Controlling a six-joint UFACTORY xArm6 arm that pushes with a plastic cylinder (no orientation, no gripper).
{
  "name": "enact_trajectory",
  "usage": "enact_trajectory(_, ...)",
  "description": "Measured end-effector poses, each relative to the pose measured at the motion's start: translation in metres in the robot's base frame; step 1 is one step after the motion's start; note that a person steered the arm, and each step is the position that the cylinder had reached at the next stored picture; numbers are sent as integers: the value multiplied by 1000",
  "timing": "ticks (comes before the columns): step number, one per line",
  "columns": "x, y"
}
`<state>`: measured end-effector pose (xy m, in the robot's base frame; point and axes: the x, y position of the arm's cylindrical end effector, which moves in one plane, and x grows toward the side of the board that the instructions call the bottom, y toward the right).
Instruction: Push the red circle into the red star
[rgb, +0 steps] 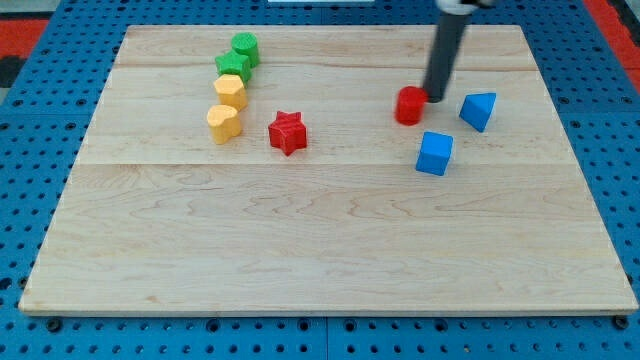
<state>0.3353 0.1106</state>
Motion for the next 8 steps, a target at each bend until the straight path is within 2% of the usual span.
enact_trajectory(1,17,-42)
enact_trajectory(2,21,2)
enact_trajectory(4,22,-124)
enact_trajectory(5,4,-77)
enact_trajectory(6,6,-47)
enact_trajectory(7,64,-68)
enact_trajectory(8,74,-135)
